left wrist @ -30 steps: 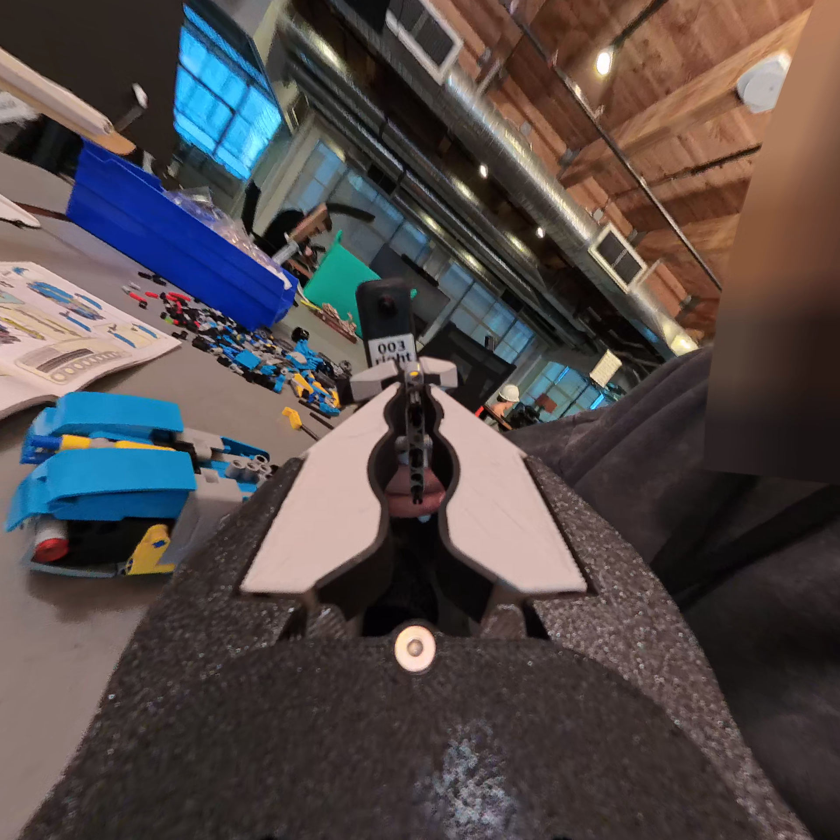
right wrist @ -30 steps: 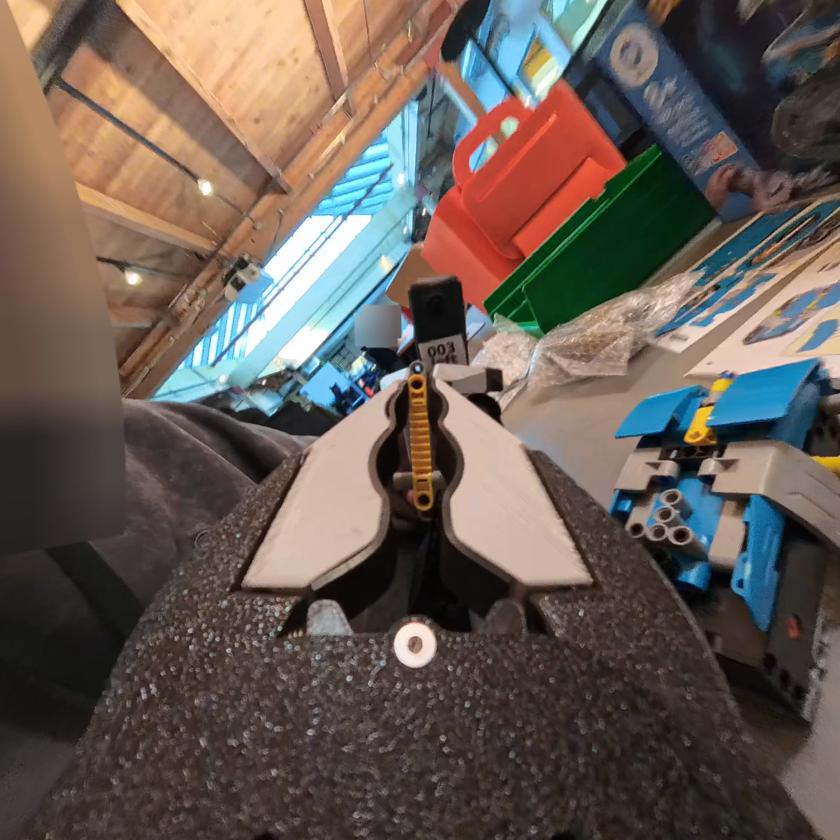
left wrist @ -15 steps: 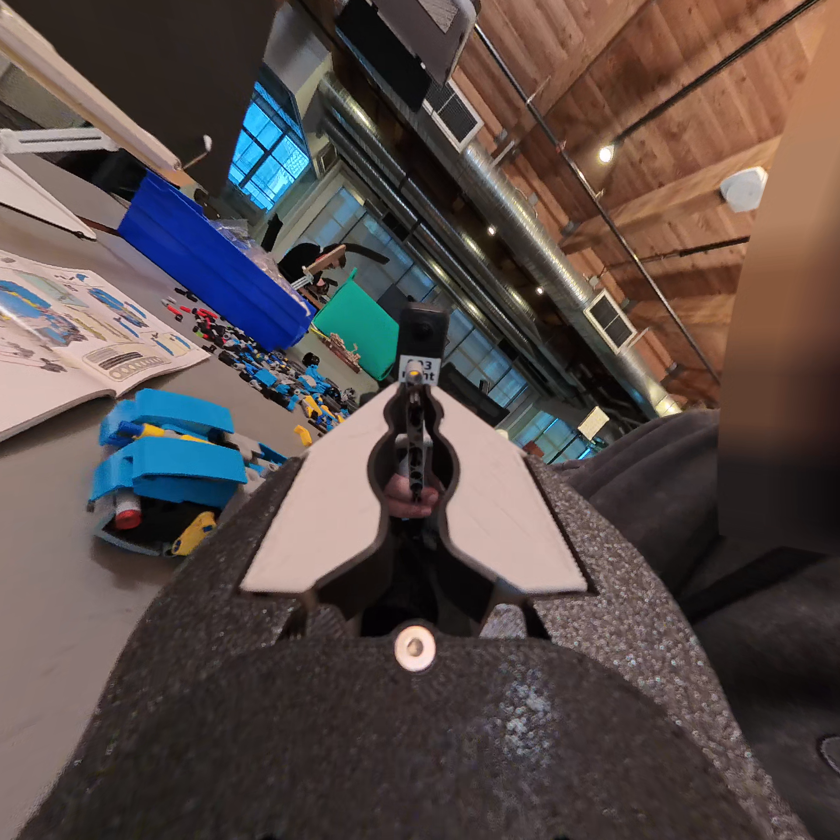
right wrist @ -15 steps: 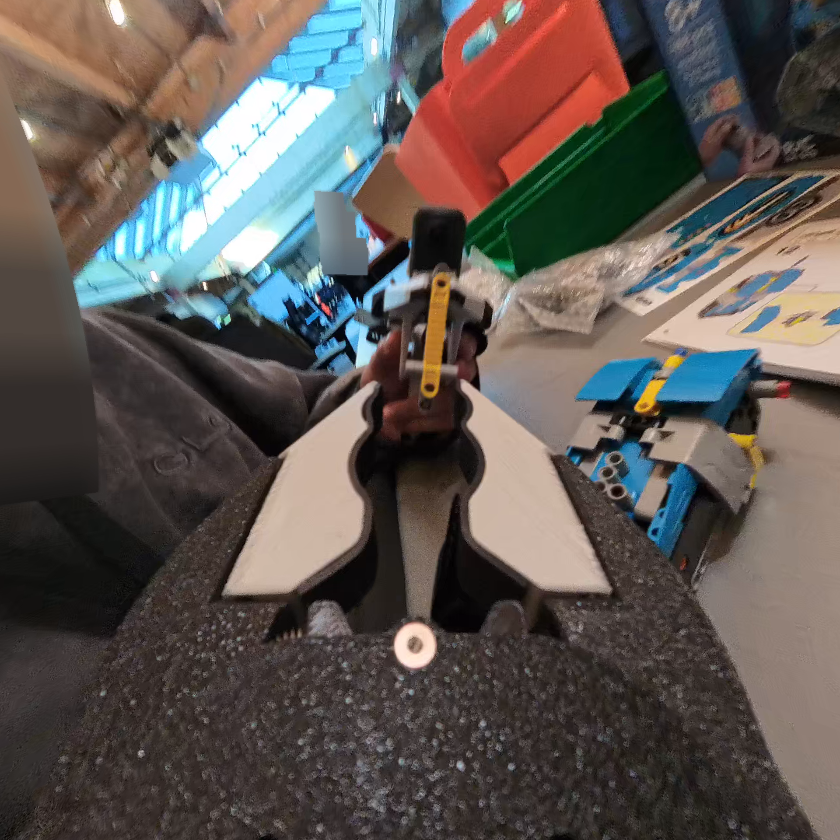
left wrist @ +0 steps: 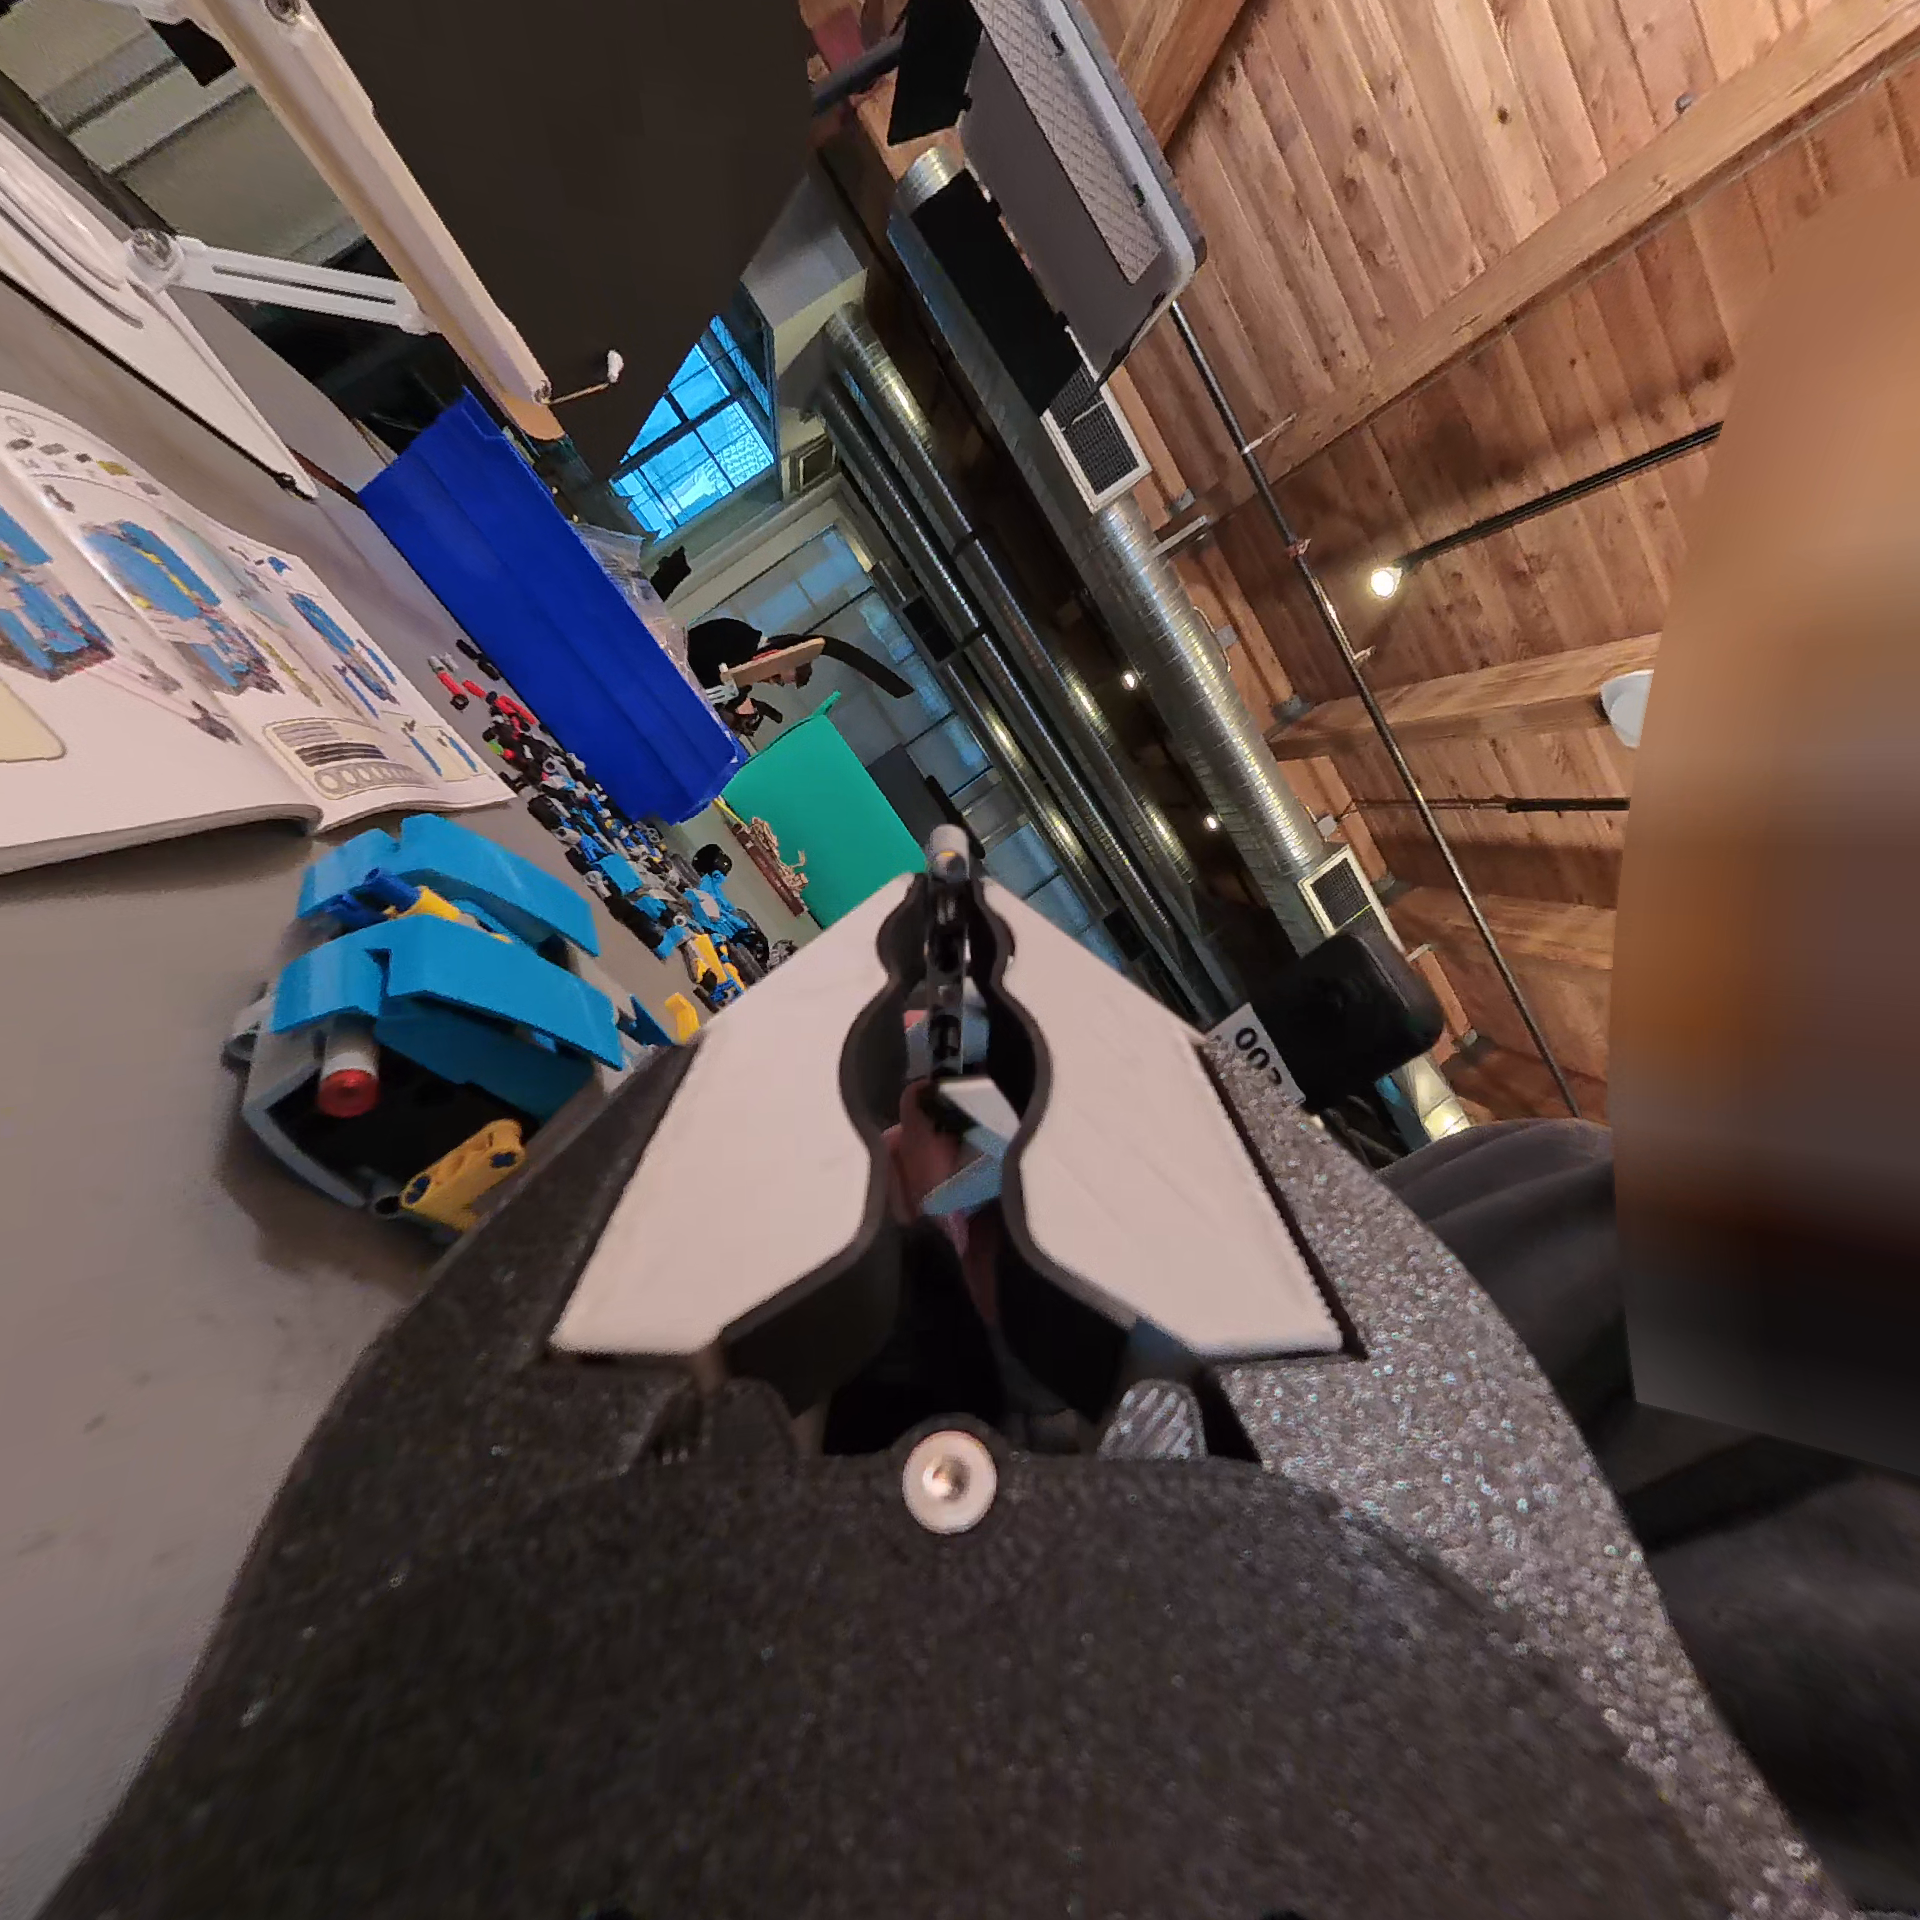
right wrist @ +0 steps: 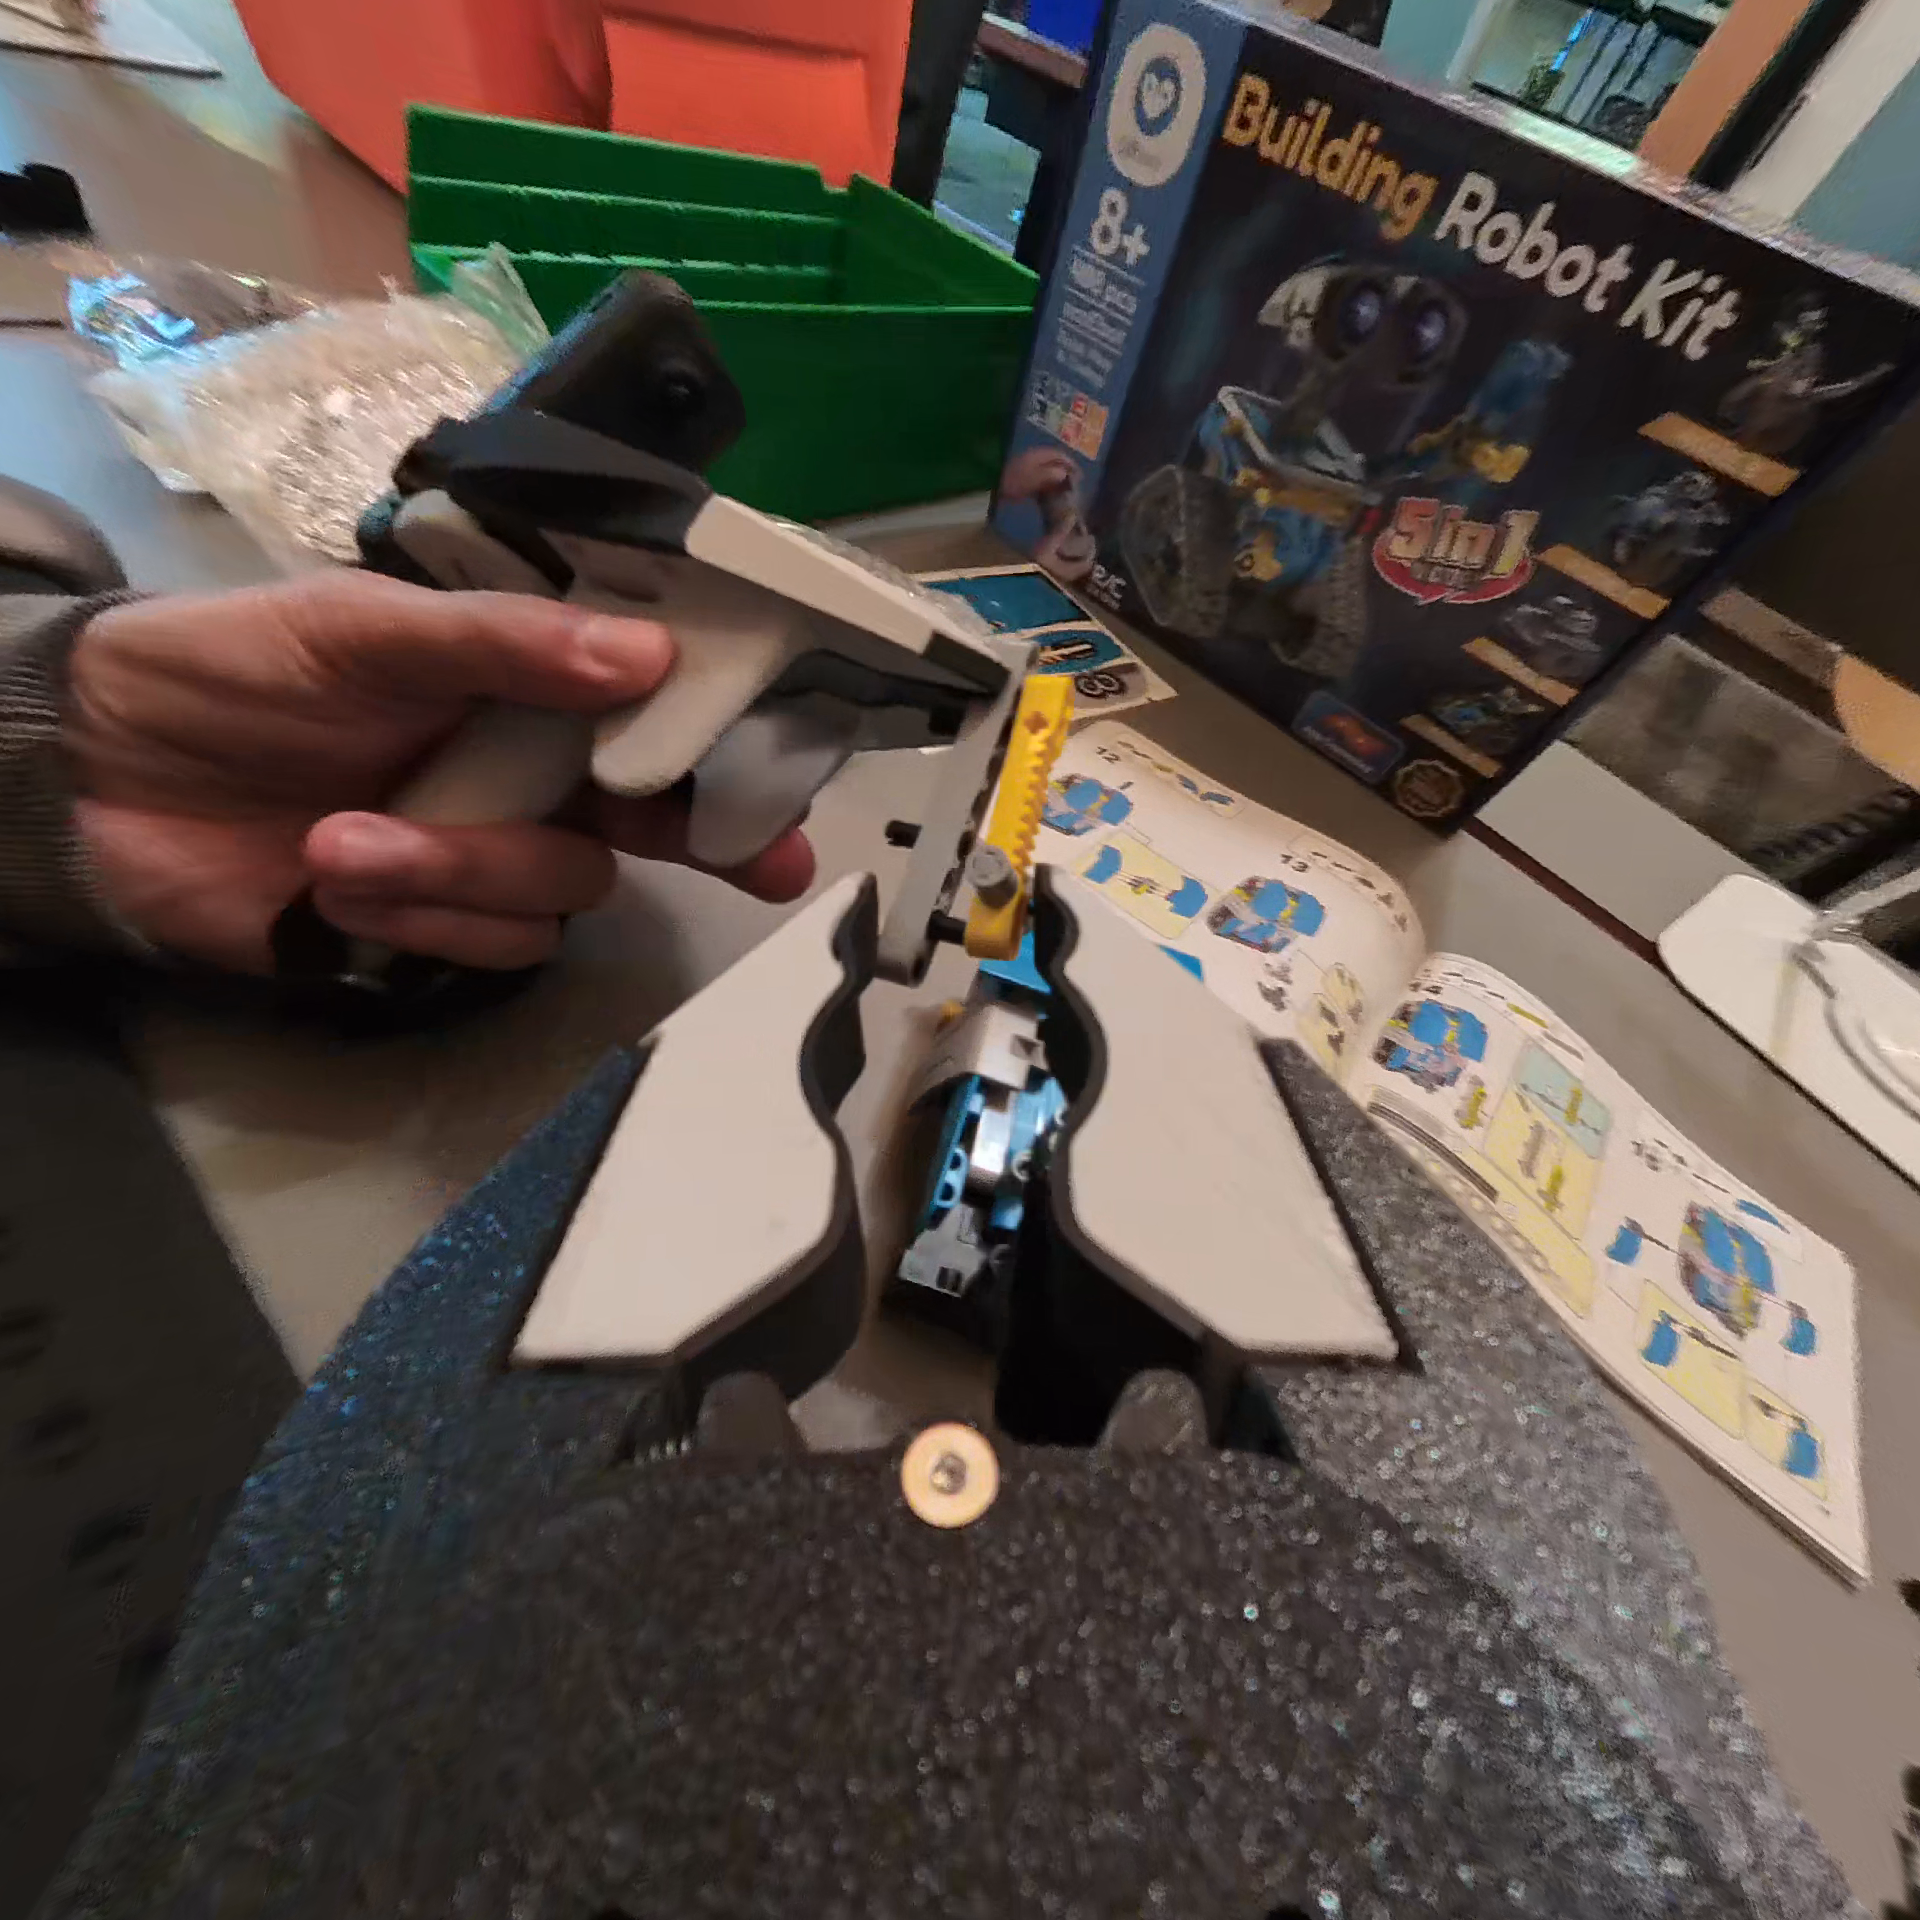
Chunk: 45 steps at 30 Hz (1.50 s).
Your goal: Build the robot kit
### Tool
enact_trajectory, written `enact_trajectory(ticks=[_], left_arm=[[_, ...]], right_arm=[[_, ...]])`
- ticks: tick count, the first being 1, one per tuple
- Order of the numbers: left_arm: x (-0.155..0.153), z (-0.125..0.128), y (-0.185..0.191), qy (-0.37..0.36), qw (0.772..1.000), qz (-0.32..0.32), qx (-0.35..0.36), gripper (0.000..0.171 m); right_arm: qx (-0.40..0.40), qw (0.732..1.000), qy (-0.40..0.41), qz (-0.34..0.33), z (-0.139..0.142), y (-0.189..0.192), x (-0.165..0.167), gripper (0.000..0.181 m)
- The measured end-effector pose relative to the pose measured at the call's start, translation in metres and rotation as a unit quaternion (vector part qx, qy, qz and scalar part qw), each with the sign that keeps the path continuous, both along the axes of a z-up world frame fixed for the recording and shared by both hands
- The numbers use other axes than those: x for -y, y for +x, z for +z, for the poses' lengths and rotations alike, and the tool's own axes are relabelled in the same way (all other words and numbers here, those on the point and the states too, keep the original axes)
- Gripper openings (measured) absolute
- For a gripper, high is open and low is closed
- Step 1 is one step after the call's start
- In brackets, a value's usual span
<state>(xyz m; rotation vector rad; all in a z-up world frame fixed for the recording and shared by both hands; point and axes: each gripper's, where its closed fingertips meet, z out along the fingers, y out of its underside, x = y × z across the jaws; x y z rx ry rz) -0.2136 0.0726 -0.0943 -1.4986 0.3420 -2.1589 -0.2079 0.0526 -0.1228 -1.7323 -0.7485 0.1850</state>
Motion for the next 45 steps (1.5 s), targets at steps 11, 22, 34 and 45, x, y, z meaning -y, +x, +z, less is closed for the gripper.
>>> enact_trajectory(ticks=[11, 22, 34, 45], left_arm=[[0.007, -0.010, 0.006, 0.009, 0.999, -0.024, -0.034, 0.007], [0.008, -0.013, 0.007, 0.001, 0.999, -0.031, -0.040, 0.006], [0.020, -0.018, 0.016, 0.046, 0.995, -0.037, -0.082, 0.005], [0.027, -0.021, 0.019, 0.065, 0.992, -0.050, -0.096, 0.006]], right_arm=[[0.063, 0.998, 0.010, -0.008, -0.002, 0.022, 0.001, 0.023], [0.075, 0.997, 0.002, 0.007, -0.006, 0.022, 0.003, 0.016], [0.033, 0.999, 0.021, 0.005, 0.002, 0.011, 0.000, 0.033], [0.083, 0.996, 0.030, 0.020, -0.001, 0.009, 0.006, 0.015]])
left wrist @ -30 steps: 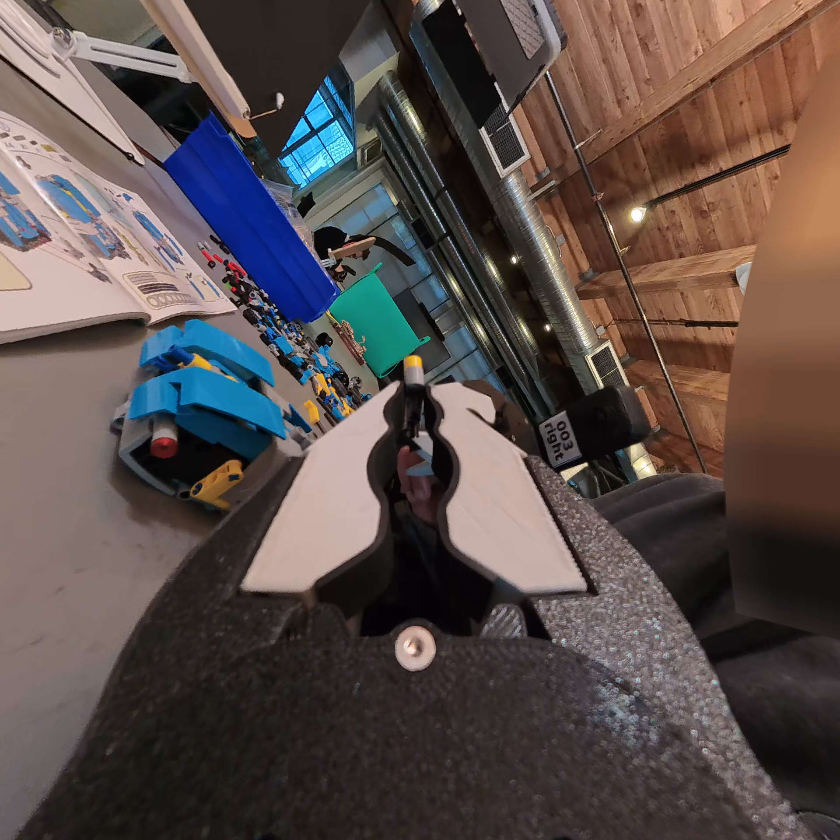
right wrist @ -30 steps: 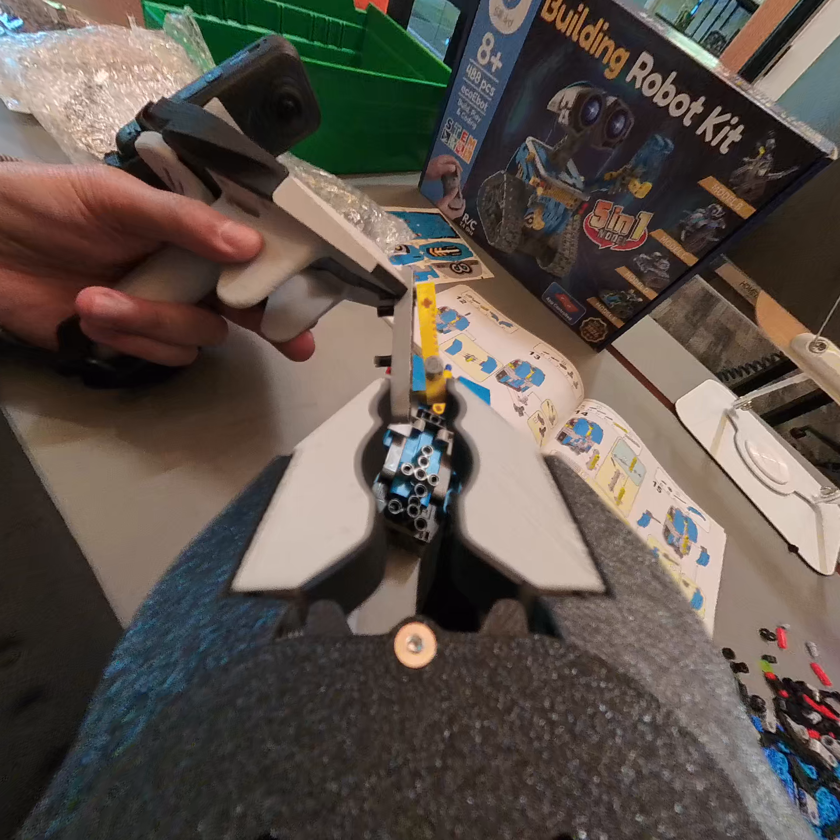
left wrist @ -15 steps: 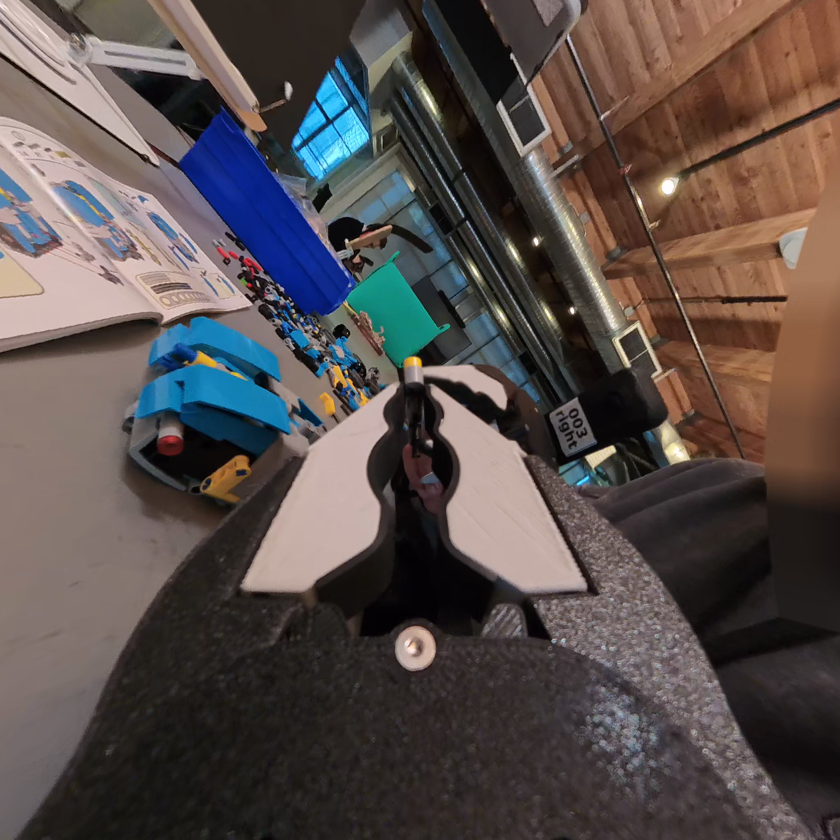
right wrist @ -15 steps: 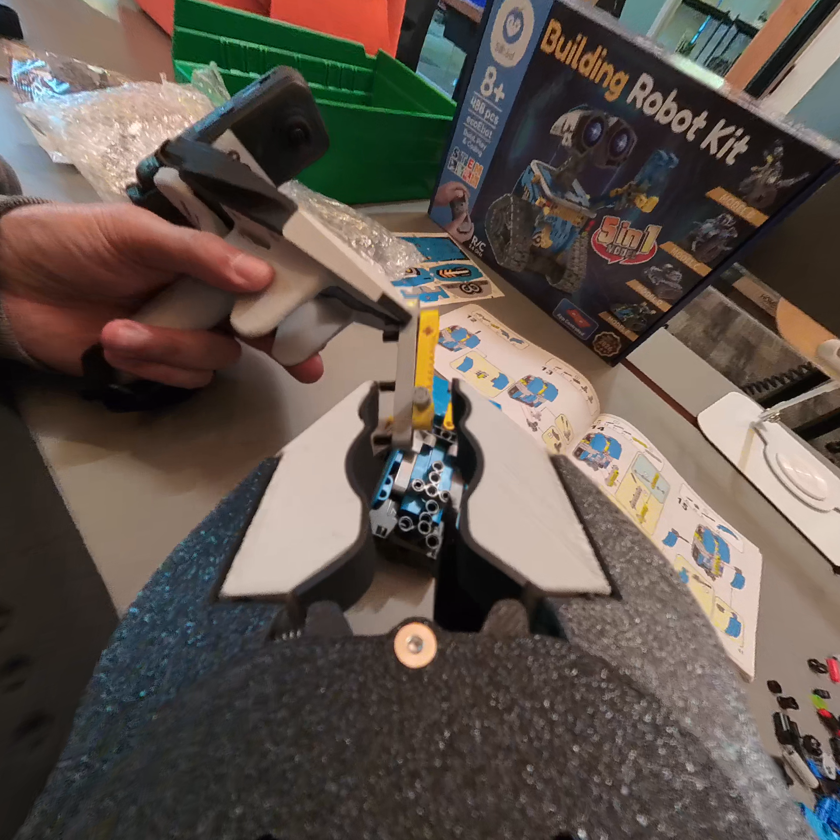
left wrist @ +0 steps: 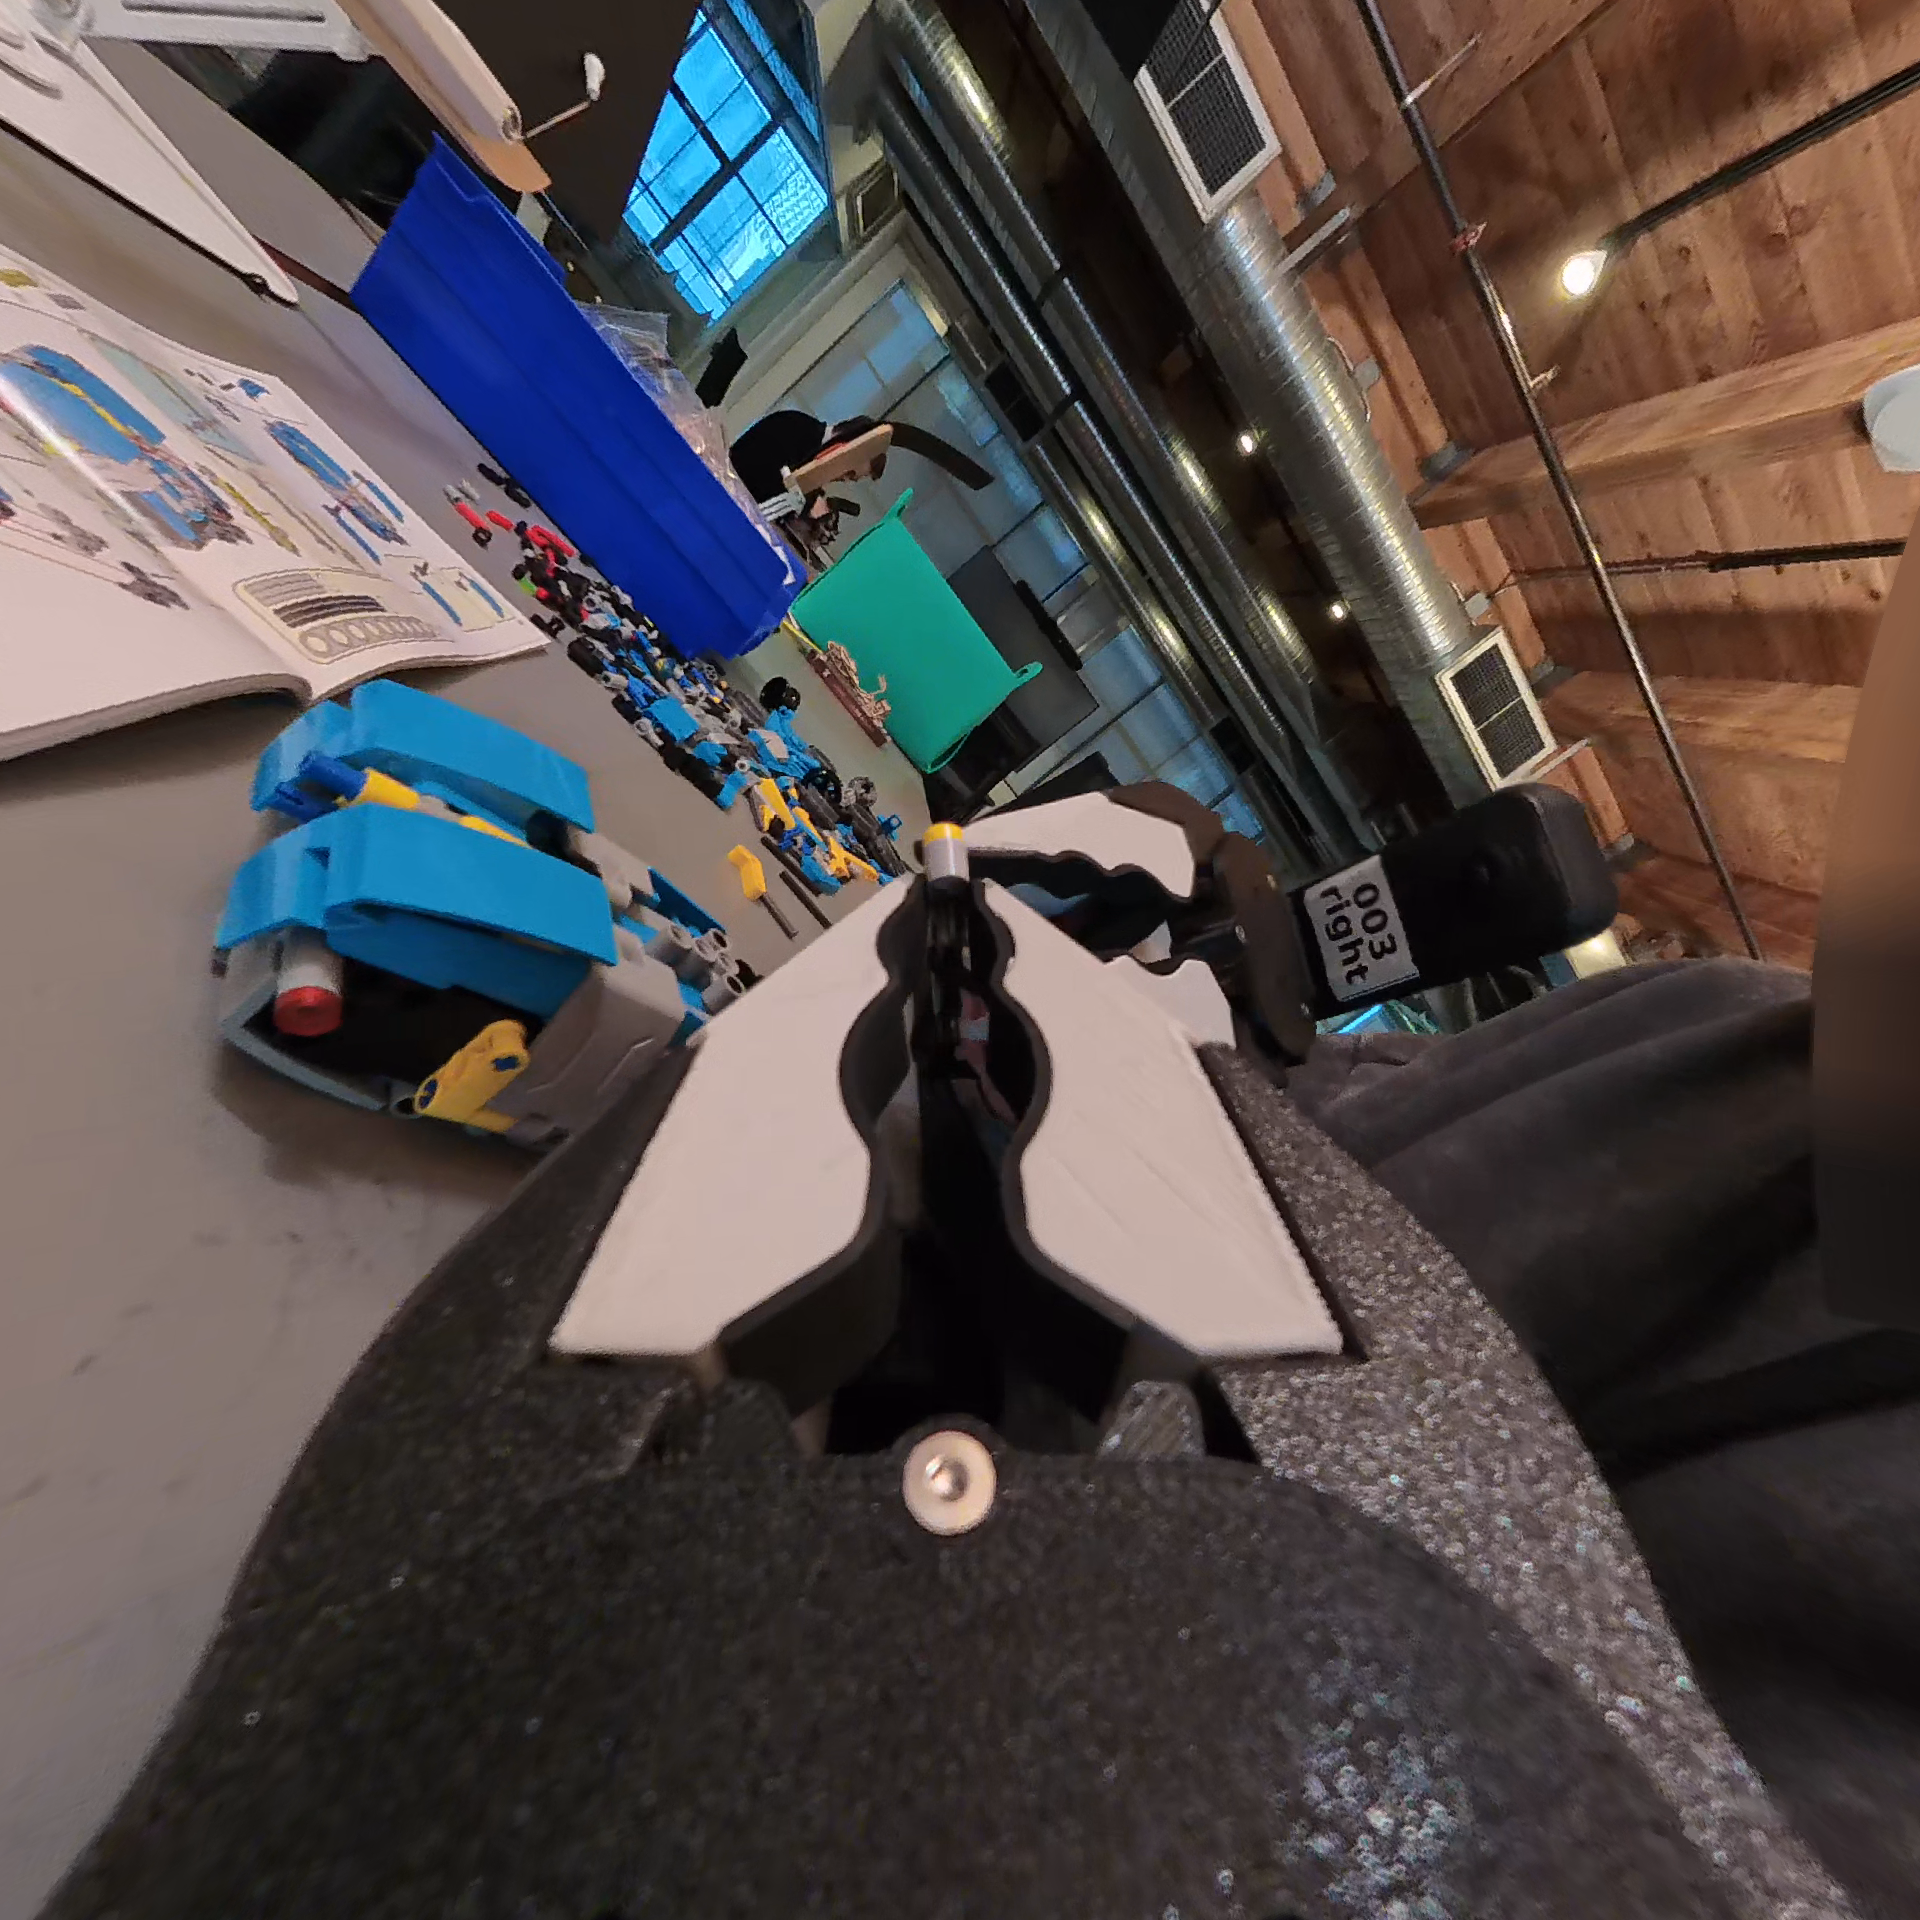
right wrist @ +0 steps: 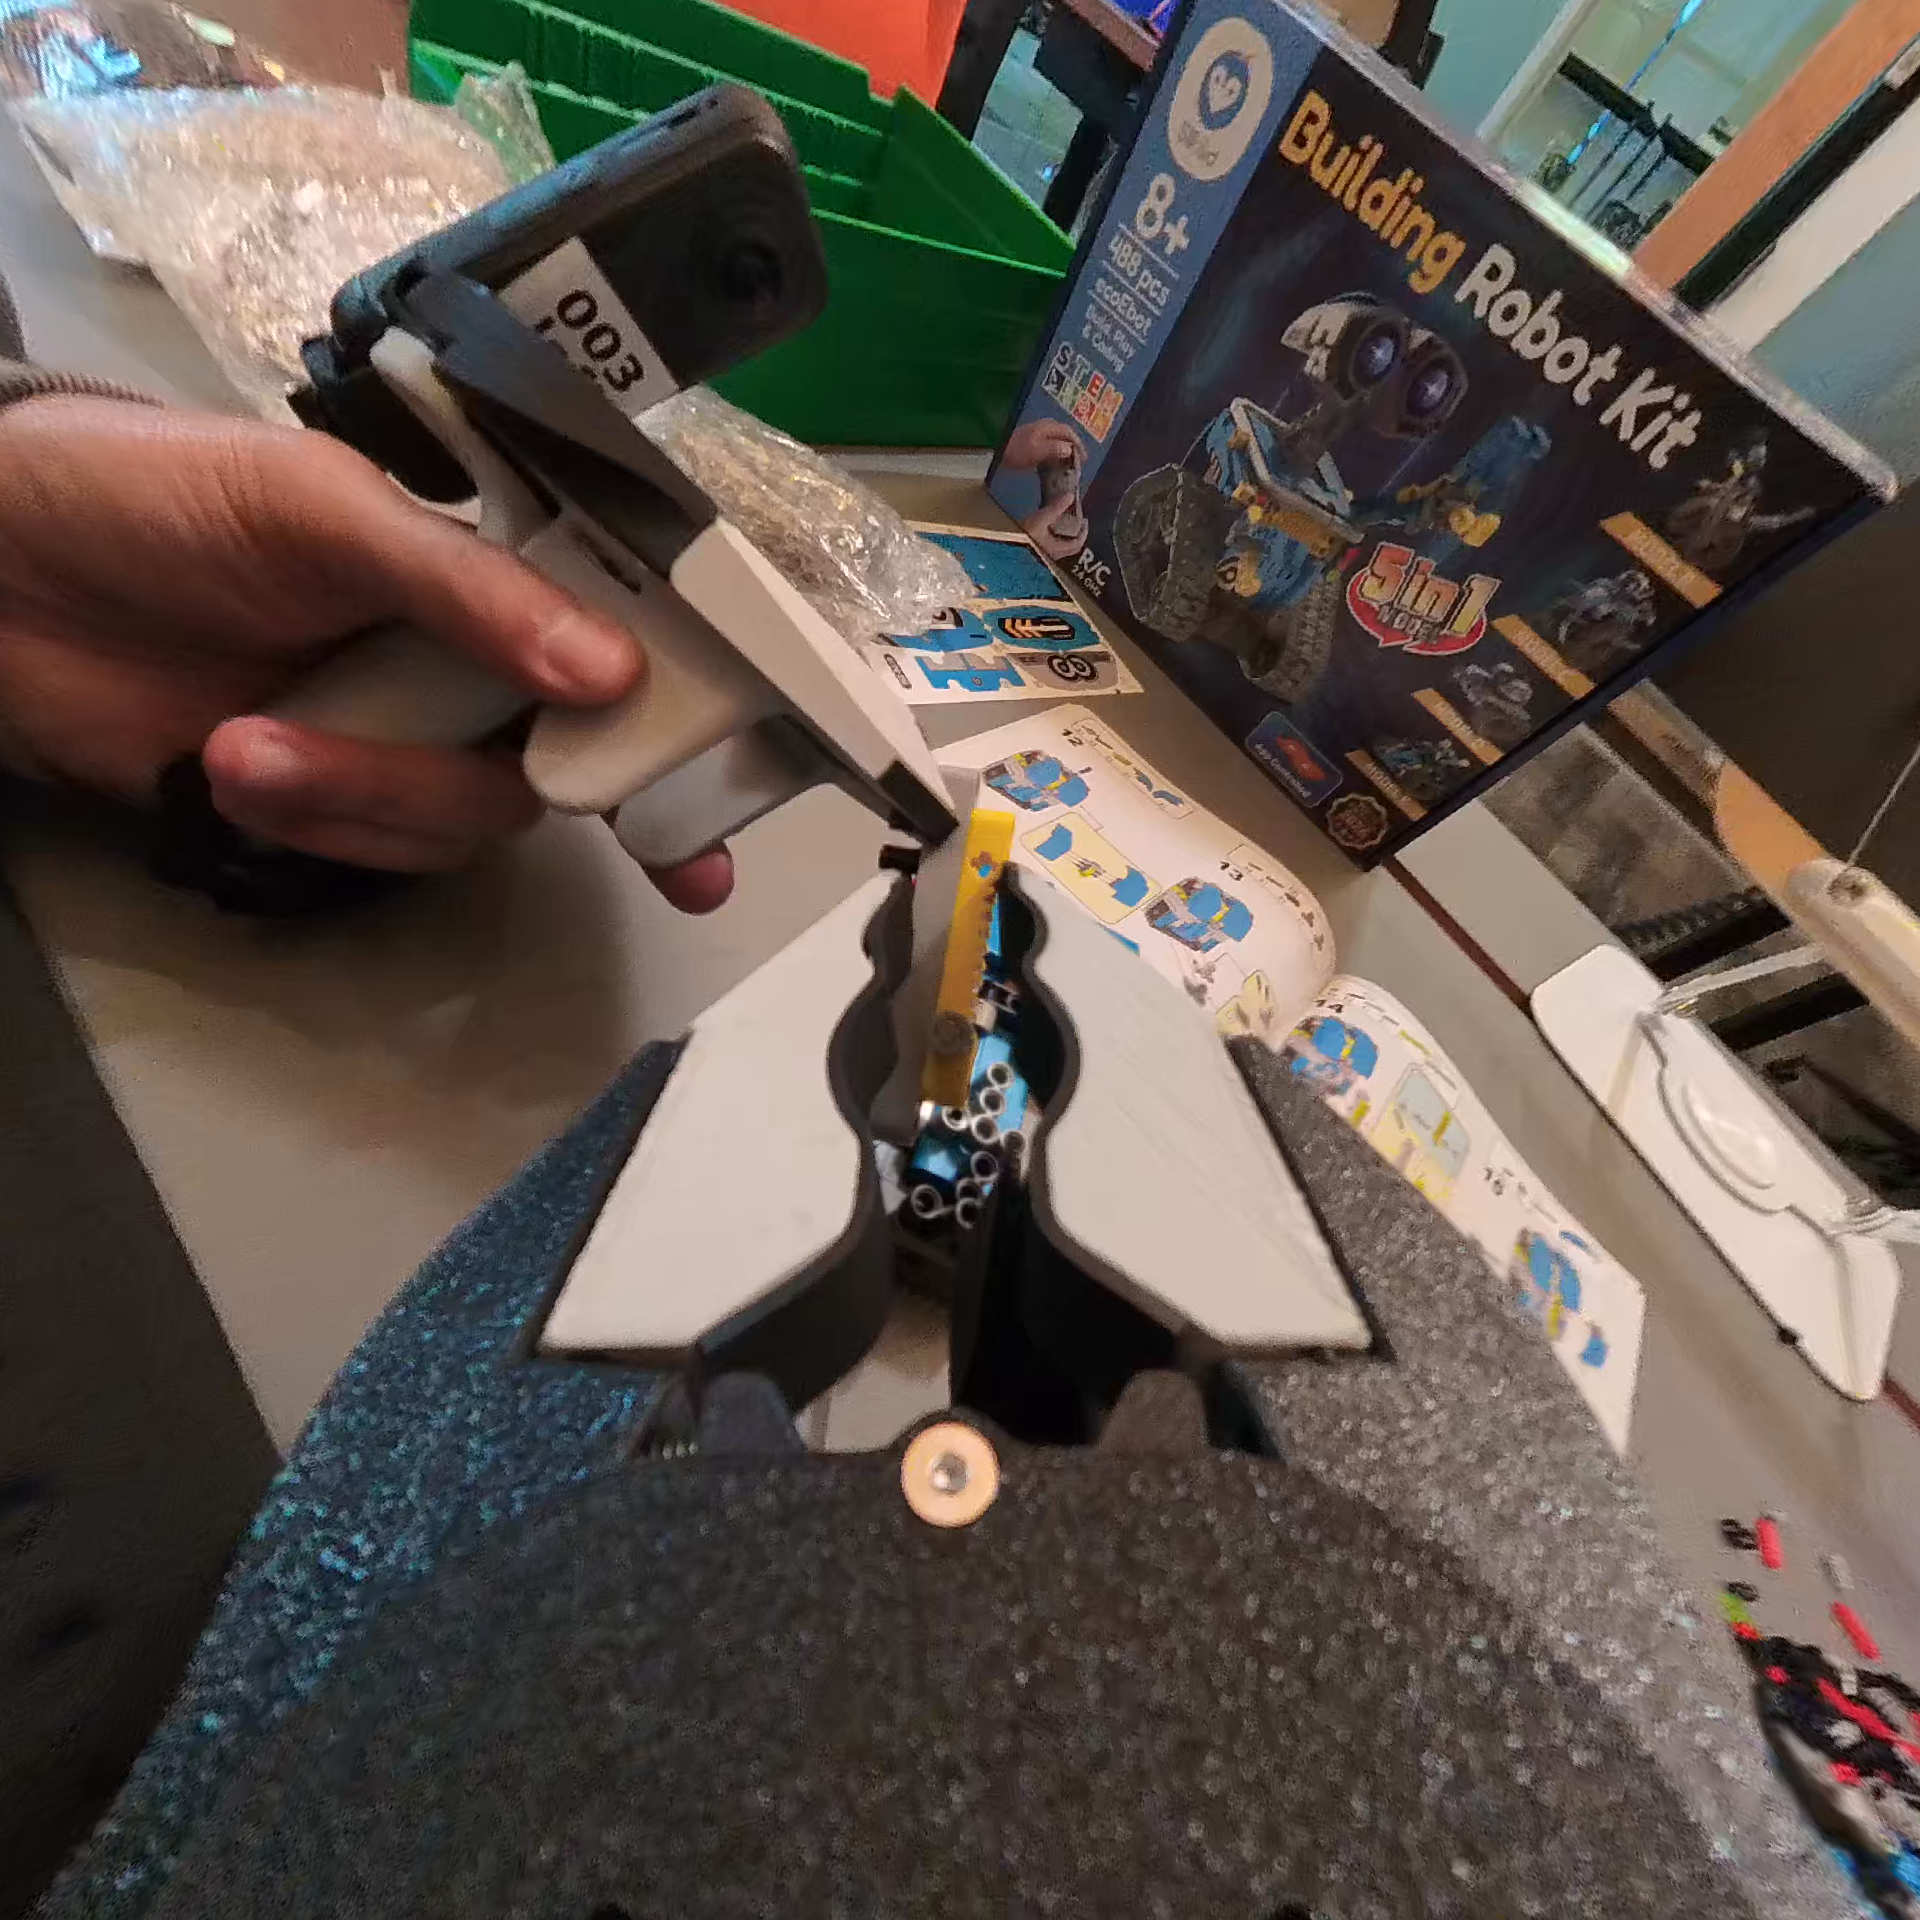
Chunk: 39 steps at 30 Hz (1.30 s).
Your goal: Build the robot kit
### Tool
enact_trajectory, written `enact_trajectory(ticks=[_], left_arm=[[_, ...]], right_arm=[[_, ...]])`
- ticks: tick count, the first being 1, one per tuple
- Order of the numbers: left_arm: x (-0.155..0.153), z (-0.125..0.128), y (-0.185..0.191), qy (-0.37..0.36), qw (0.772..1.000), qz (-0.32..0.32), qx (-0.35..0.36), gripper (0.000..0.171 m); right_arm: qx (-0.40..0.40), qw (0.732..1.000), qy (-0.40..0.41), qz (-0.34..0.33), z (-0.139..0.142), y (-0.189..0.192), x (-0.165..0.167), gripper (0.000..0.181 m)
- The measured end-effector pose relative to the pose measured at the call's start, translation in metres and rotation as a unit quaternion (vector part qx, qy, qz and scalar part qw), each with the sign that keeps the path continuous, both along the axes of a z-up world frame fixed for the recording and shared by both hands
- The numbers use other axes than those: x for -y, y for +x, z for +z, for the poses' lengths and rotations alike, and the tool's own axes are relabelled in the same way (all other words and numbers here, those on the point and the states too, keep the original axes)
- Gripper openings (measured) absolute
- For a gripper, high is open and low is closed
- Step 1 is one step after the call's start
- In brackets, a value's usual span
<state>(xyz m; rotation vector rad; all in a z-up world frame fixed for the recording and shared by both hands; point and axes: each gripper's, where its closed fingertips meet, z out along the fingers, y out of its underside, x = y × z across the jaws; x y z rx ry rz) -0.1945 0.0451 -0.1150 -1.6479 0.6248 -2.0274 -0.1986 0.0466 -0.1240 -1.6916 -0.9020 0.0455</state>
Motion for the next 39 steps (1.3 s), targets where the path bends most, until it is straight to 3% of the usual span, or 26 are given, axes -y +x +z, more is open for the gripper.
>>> enact_trajectory(ticks=[8, 11, 17, 19, 23, 26, 30, 34, 39], left_arm=[[-0.004, -0.002, 0.000, -0.019, 1.000, -0.001, 0.000, 0.006], [-0.013, -0.002, -0.006, -0.023, 1.000, 0.012, -0.001, 0.007], [-0.014, 0.007, -0.014, 0.010, 1.000, 0.013, 0.009, 0.006], [-0.004, 0.014, -0.013, 0.033, 0.999, -0.015, 0.021, 0.007], [0.009, 0.022, -0.014, 0.069, 0.996, -0.048, 0.028, 0.006], [0.029, 0.033, -0.016, 0.090, 0.989, -0.102, 0.054, 0.006], [0.044, 0.037, -0.018, 0.124, 0.981, -0.136, 0.060, 0.006], [0.043, 0.037, -0.019, 0.140, 0.980, -0.127, 0.055, 0.006], [0.048, 0.030, -0.016, 0.156, 0.978, -0.134, 0.034, 0.005]], right_arm=[[-0.025, 1.000, -0.003, -0.004, -0.002, 0.000, -0.004, 0.018], [-0.082, 0.996, -0.018, 0.013, 0.004, 0.001, 0.001, 0.033], [-0.170, 0.981, -0.084, 0.050, 0.001, 0.008, 0.005, 0.034], [-0.208, 0.963, -0.128, 0.118, 0.002, -0.007, 0.018, 0.035], [-0.308, 0.893, -0.233, 0.231, 0.014, -0.014, 0.043, 0.054], [-0.325, 0.871, -0.250, 0.272, 0.023, -0.011, 0.054, 0.035], [-0.354, 0.836, -0.296, 0.297, 0.024, -0.012, 0.062, 0.030], [-0.367, 0.831, -0.306, 0.286, 0.022, -0.014, 0.058, 0.033], [-0.372, 0.822, -0.317, 0.291, 0.021, -0.015, 0.058, 0.019]])
